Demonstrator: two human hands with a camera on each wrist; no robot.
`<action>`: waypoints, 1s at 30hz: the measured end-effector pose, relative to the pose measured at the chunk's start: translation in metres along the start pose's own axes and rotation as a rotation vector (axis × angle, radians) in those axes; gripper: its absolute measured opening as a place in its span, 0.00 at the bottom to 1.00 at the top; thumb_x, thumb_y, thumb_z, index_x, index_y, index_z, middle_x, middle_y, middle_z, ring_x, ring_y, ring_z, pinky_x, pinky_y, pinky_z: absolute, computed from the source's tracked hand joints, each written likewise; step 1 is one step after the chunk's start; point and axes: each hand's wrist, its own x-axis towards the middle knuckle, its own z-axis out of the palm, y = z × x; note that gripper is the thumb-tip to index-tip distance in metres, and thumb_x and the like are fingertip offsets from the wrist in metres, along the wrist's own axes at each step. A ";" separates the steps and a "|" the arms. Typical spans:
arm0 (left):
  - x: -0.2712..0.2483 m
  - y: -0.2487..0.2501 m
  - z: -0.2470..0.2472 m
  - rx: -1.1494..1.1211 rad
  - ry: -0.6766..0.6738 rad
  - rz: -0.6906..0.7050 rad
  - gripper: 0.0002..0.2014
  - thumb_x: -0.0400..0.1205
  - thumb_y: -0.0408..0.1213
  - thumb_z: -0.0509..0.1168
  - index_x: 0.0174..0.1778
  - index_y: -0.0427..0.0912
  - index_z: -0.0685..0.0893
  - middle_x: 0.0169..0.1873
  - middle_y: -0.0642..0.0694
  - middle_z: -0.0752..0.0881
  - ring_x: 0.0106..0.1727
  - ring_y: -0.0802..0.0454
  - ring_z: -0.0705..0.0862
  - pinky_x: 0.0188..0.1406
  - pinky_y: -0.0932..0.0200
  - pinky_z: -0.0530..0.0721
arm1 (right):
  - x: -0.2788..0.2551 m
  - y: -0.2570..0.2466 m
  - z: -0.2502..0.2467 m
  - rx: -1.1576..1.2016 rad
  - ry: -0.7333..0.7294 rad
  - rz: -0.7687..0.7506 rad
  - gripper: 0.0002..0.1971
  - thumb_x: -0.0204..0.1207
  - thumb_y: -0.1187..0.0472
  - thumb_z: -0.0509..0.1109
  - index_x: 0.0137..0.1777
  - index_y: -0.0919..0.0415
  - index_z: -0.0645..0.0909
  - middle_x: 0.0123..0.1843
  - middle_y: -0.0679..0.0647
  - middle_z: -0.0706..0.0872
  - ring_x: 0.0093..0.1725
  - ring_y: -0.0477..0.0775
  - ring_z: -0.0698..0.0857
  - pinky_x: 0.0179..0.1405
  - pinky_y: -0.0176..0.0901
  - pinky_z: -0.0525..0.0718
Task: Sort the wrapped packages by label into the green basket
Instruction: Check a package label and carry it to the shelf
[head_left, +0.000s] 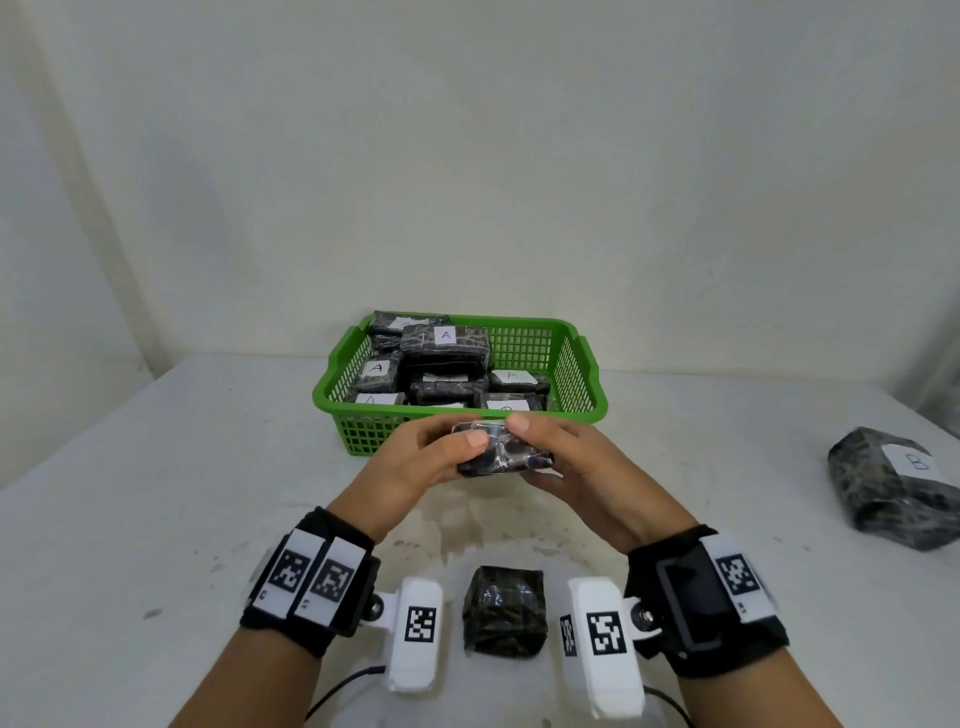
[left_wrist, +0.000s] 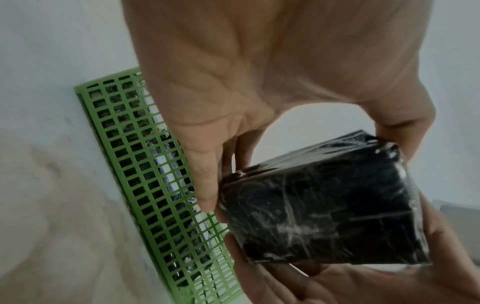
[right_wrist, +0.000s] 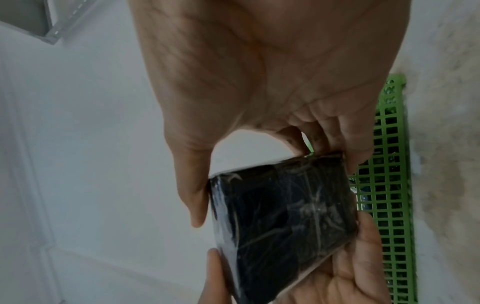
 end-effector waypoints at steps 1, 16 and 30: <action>0.000 0.000 0.000 -0.001 -0.009 -0.006 0.40 0.66 0.57 0.78 0.70 0.36 0.83 0.64 0.36 0.88 0.66 0.40 0.87 0.70 0.41 0.84 | 0.000 0.001 -0.001 0.016 0.011 -0.015 0.35 0.64 0.38 0.79 0.65 0.63 0.90 0.67 0.64 0.90 0.65 0.55 0.89 0.78 0.52 0.81; -0.004 0.004 0.001 -0.064 -0.006 -0.049 0.34 0.69 0.52 0.76 0.67 0.35 0.84 0.64 0.40 0.89 0.69 0.43 0.86 0.68 0.55 0.85 | 0.009 0.009 -0.008 0.112 0.103 0.004 0.47 0.51 0.46 0.87 0.74 0.60 0.82 0.70 0.56 0.90 0.67 0.49 0.90 0.65 0.39 0.87; -0.006 0.005 -0.004 -0.028 -0.015 0.036 0.57 0.53 0.42 0.90 0.80 0.46 0.72 0.70 0.46 0.85 0.72 0.47 0.84 0.66 0.51 0.86 | -0.002 -0.003 -0.005 0.108 0.019 0.108 0.24 0.81 0.44 0.73 0.70 0.60 0.87 0.64 0.61 0.93 0.61 0.58 0.92 0.65 0.54 0.90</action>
